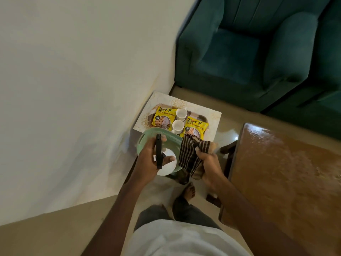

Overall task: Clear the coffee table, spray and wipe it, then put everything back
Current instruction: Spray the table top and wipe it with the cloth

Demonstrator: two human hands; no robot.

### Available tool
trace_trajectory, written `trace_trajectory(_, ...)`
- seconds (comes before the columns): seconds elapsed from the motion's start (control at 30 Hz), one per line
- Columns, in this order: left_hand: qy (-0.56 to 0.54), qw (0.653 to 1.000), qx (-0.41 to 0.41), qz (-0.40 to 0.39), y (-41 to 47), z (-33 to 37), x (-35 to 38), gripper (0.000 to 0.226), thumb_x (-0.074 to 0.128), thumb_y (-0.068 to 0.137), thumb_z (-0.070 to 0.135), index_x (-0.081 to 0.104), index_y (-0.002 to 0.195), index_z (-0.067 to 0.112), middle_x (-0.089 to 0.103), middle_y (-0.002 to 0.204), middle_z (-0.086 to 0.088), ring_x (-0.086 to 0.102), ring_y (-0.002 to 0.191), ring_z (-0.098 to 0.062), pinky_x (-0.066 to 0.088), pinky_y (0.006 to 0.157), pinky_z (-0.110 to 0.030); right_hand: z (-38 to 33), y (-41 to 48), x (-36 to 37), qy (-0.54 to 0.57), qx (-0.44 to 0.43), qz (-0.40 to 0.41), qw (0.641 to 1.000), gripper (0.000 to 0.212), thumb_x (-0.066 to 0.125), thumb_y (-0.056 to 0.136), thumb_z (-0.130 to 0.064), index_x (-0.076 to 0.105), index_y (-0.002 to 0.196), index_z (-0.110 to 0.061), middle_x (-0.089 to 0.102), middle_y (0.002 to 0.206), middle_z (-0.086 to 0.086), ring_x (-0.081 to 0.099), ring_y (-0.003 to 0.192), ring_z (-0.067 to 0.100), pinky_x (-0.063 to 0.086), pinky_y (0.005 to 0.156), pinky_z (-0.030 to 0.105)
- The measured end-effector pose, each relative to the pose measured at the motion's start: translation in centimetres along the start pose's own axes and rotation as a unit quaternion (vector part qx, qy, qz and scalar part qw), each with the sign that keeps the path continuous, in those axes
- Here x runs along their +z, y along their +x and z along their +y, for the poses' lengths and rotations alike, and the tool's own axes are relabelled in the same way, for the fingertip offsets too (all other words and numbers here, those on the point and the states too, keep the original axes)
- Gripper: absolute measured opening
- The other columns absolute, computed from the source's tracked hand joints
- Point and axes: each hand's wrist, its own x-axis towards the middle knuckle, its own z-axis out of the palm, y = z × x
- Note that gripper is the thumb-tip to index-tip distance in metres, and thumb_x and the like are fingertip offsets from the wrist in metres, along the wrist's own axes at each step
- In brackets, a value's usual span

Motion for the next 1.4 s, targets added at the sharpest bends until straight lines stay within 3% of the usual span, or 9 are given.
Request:
trace_trajectory(0.13, 0.021, 0.999, 0.019, 0.023, -3.1, 1.3, 0.8, 0.042, 0.065, 0.084, 0.057, 0.048, 0.121, 0.049, 0.057, 0.122, 0.024, 0.054, 0.115, 0.010, 0.041, 0.090, -0.004, 1.1, -2.2, -1.6, -0.207, -0.171, 0.029, 0.963, 0.020, 0.057, 0.098, -0.011, 0.063, 0.100, -0.029, 0.069, 0.092, 0.000, 0.066, 0.093, 0.028, 0.056, 0.080, 0.052)
trace_trajectory(0.23, 0.031, 0.999, 0.028, 0.027, -5.0, 1.6, 1.6, 0.039, 0.063, 0.093, 0.044, 0.048, 0.127, 0.037, 0.059, 0.122, 0.013, 0.054, 0.114, 0.009, 0.039, 0.089, -0.001, 1.9, -3.4, -3.3, -0.347, -0.300, 0.021, 0.888, 0.037, 0.051, 0.094, 0.000, 0.066, 0.096, -0.034, 0.067, 0.091, -0.015, 0.062, 0.095, 0.018, 0.047, 0.072, 0.012)
trace_trajectory(0.3, 0.020, 0.998, 0.039, 0.039, -6.3, 1.6, 2.3, 0.034, 0.062, 0.097, 0.031, 0.051, 0.129, 0.027, 0.061, 0.122, 0.005, 0.064, 0.109, -0.009, 0.049, 0.093, -0.016, 2.1, -4.4, -4.5, -0.412, -0.359, 0.008, 0.837, 0.045, 0.048, 0.091, 0.001, 0.068, 0.120, -0.028, 0.068, 0.106, -0.009, 0.057, 0.100, 0.009, 0.041, 0.072, 0.007)
trace_trajectory(0.4, 0.038, 0.996, 0.069, 0.035, -8.2, 2.3, 3.6, 0.030, 0.062, 0.097, 0.014, 0.055, 0.125, 0.009, 0.063, 0.117, -0.008, 0.068, 0.096, -0.033, 0.055, 0.091, -0.048, 2.2, -6.5, -6.8, -0.466, -0.416, 0.000, 0.781, 0.058, 0.045, 0.082, -0.004, 0.062, 0.133, -0.025, 0.066, 0.127, -0.001, 0.057, 0.113, 0.013, 0.045, 0.086, 0.026)
trace_trajectory(0.53, 0.044, 0.995, 0.094, 0.013, -11.2, 3.1, 5.3, 0.030, 0.062, 0.094, 0.004, 0.055, 0.123, 0.002, 0.063, 0.113, -0.015, 0.066, 0.088, -0.039, 0.055, 0.083, -0.058, 2.9, -9.3, -10.1, -0.511, -0.470, 0.025, 0.719, 0.061, 0.053, 0.081, 0.007, 0.061, 0.132, -0.025, 0.063, 0.131, -0.002, 0.059, 0.116, 0.020, 0.051, 0.086, 0.035)
trace_trajectory(0.83, 0.055, 0.985, 0.112, -0.116, -17.2, 5.5, 11.8, 0.013, 0.065, 0.093, 0.009, 0.063, 0.105, 0.014, 0.064, 0.088, 0.003, 0.066, 0.074, -0.020, 0.059, 0.069, -0.054, 6.1, -15.4, -20.9, -0.535, -0.486, 0.104, 0.684, 0.059, 0.055, 0.080, 0.007, 0.062, 0.131, -0.021, 0.063, 0.130, 0.001, 0.063, 0.112, 0.024, 0.055, 0.077, 0.034)
trace_trajectory(1.0, 0.079, 0.974, 0.115, -0.178, -20.2, 7.4, 17.5, 0.012, 0.062, 0.094, 0.009, 0.064, 0.105, 0.014, 0.066, 0.088, -0.002, 0.064, 0.066, -0.015, 0.058, 0.067, -0.052, 8.1, -19.1, -28.7, -0.548, -0.469, 0.160, 0.674, 0.068, 0.055, 0.071, 0.017, 0.065, 0.129, -0.016, 0.065, 0.129, 0.004, 0.065, 0.106, 0.029, 0.054, 0.068, 0.035)
trace_trajectory(1.17, 0.070, 0.964, 0.113, -0.229, -23.8, 9.7, 25.3, 0.012, 0.058, 0.096, 0.010, 0.064, 0.104, 0.016, 0.063, 0.079, -0.008, 0.061, 0.057, -0.022, 0.057, 0.059, -0.052, 10.0, -23.0, -38.4, -0.536, -0.455, 0.197, 0.684, 0.069, 0.059, 0.071, 0.019, 0.065, 0.130, -0.016, 0.064, 0.130, 0.005, 0.064, 0.109, 0.029, 0.057, 0.070, 0.039)
trace_trajectory(1.4, 0.085, 0.951, 0.119, -0.271, -29.9, 13.3, 37.3, 0.012, 0.058, 0.097, 0.008, 0.064, 0.098, 0.019, 0.066, 0.091, -0.018, 0.063, 0.060, -0.031, 0.058, 0.054, -0.042, 12.8, -27.9, -52.9, -0.521, -0.434, 0.223, 0.700, 0.073, 0.055, 0.068, 0.019, 0.062, 0.133, -0.013, 0.062, 0.131, 0.008, 0.060, 0.115, 0.033, 0.056, 0.077, 0.044)
